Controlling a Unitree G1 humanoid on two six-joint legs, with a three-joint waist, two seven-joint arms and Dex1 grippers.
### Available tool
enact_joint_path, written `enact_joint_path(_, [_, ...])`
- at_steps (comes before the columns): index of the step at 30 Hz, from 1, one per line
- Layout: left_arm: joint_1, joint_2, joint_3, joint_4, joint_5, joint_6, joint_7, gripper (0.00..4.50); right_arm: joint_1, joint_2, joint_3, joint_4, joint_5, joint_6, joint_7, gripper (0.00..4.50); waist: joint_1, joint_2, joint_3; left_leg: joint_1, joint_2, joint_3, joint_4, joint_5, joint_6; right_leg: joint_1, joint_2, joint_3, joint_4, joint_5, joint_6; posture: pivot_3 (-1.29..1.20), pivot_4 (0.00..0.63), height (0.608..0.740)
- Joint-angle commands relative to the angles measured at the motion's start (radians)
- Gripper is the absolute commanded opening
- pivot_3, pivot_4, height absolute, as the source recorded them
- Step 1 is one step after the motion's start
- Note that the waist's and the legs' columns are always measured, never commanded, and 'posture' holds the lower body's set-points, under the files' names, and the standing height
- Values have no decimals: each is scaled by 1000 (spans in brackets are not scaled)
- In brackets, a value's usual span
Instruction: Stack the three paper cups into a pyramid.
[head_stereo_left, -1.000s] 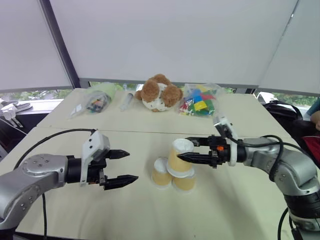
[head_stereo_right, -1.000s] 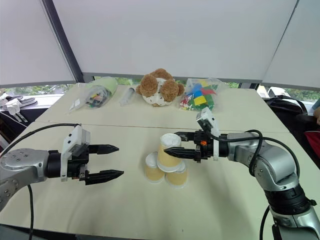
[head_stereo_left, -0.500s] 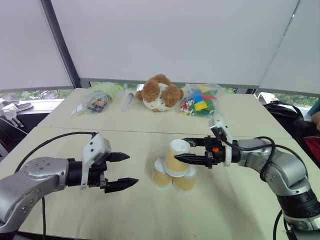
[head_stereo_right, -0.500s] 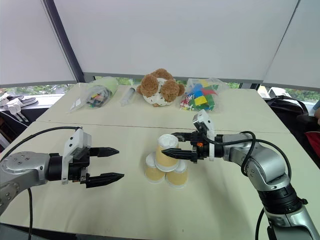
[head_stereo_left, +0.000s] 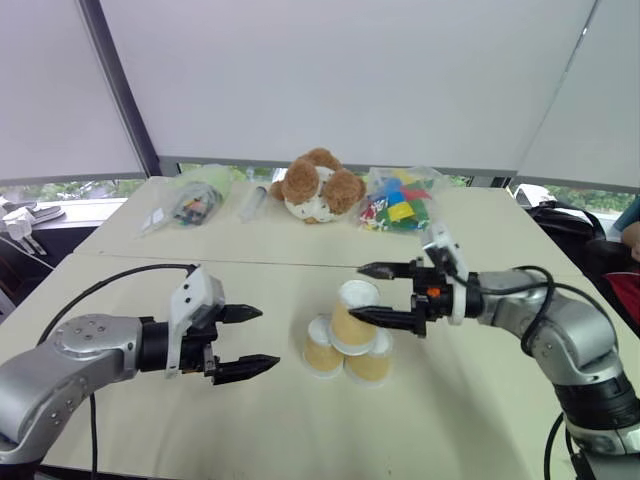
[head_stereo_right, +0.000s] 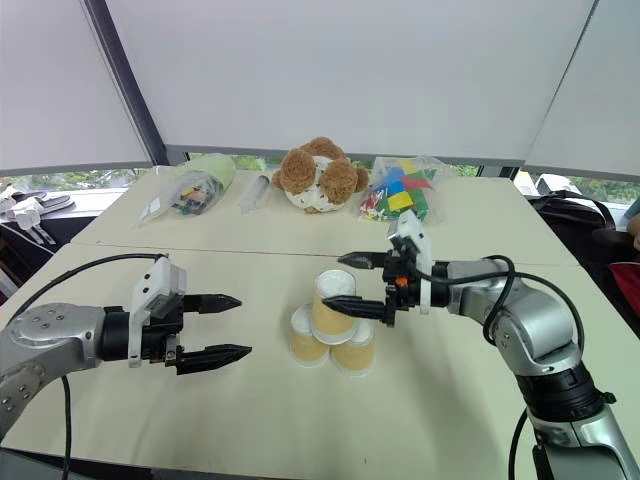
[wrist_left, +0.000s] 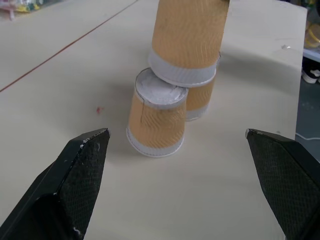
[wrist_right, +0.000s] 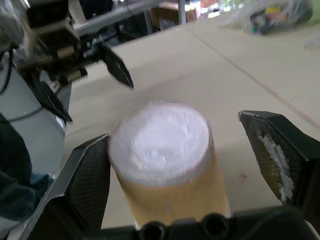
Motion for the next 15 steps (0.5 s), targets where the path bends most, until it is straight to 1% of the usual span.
enact_joint_path(1, [-14, -6, 4, 2, -3, -18, -2, 4500, -45, -13, -108, -1, 85, 38, -22, 4403, 1, 0, 0, 0, 0, 0, 0, 0, 0, 0, 0, 0, 0, 0, 0, 0, 150, 740])
enact_joint_path(4, [-9, -9, 4, 10, -1, -21, -6, 4500, -57, -34, -175, 5, 134, 88, -58, 4403, 1, 0, 0, 0, 0, 0, 0, 0, 0, 0, 0, 0, 0, 0, 0, 0, 150, 740])
enact_joint_path(6, [10, -10, 13, 13, 0, -21, -4, 4500, -17, -82, -260, 5, 166, 141, -90, 4403, 3, 0, 0, 0, 0, 0, 0, 0, 0, 0, 0, 0, 0, 0, 0, 0, 150, 740])
enact_joint_path(8, [30, -18, 24, 16, -7, -14, 7, 4500, 92, -153, -328, -26, 196, 203, -78, 4403, 8, 0, 0, 0, 0, 0, -1, 0, 0, 1, -1, 0, -1, 0, 0, 0, 150, 740])
enact_joint_path(10, [56, -35, 17, 25, -5, -17, 14, 4500, 223, -200, -366, -51, 189, 226, -64, 4403, 9, -1, -1, 0, -1, 0, -2, 0, 0, 2, -1, -1, -3, 0, 0, 0, 150, 740])
enact_joint_path(13, [97, -63, -2, 57, 31, -47, 20, 4500, 383, -224, -410, -57, 158, 213, -63, 4403, -1, -1, -1, 0, -1, 0, -2, 0, 0, 2, -1, 0, -4, 0, 0, 0, 150, 740])
enact_joint_path(15, [109, -92, -2, 88, 48, -65, 34, 4500, 470, -232, -414, -60, 118, 183, -65, 4403, -4, -1, -1, 2, 0, 0, -2, 0, 0, 3, 0, 1, -3, 0, 0, 0, 150, 740])
